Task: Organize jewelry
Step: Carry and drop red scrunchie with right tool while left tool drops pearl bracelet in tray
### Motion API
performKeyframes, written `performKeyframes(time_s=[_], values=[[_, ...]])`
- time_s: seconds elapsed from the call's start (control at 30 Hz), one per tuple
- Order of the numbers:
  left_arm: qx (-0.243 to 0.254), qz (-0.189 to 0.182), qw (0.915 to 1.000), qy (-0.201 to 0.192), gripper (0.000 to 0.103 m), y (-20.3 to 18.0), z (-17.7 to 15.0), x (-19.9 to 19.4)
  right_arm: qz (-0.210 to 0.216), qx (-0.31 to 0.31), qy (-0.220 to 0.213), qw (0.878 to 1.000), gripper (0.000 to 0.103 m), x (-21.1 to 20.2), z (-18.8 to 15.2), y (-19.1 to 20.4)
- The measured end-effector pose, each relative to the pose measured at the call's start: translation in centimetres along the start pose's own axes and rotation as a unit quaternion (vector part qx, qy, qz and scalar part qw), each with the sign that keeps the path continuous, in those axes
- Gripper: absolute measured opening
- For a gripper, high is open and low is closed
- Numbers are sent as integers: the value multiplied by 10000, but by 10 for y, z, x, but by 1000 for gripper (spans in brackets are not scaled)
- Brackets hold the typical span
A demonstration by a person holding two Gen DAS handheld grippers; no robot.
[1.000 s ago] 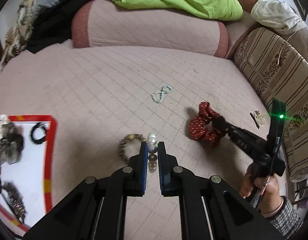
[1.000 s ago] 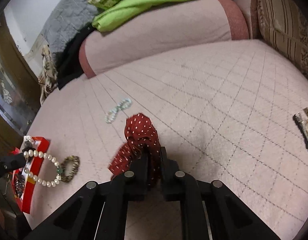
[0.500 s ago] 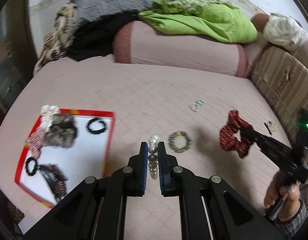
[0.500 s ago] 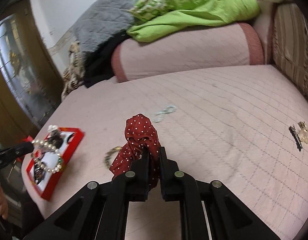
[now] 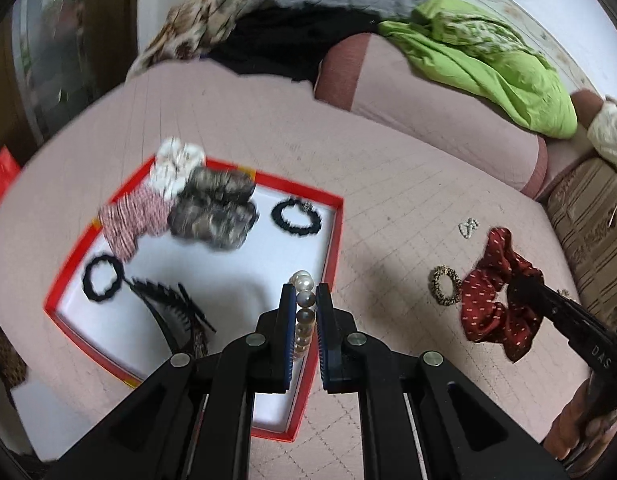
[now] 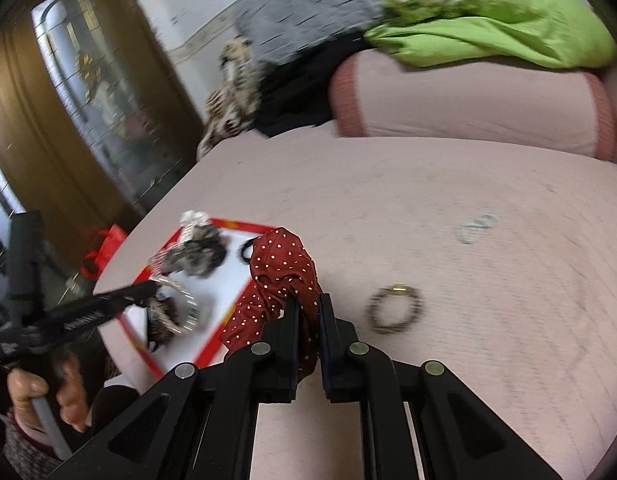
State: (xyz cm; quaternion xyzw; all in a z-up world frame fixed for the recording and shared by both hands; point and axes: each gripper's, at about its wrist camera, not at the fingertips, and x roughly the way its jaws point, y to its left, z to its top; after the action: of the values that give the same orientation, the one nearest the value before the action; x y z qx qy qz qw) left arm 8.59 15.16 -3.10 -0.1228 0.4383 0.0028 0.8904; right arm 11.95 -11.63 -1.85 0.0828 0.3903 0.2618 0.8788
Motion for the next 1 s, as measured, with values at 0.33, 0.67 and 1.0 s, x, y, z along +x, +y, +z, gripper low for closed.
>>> performKeyframes(time_s=[0.33,0.67,1.0], values=[[-344,-185,9988,308,9,36,-25,23,272,-476,554,9970,10,86,18,73],[-468,-187,9975,500,9,51,-46,25,-5,-517,1151,9920,21,171,12,96],[-403,-94,9991,87,27,32,-35,-6,-80,-816,602,9948,47,107,7,87]])
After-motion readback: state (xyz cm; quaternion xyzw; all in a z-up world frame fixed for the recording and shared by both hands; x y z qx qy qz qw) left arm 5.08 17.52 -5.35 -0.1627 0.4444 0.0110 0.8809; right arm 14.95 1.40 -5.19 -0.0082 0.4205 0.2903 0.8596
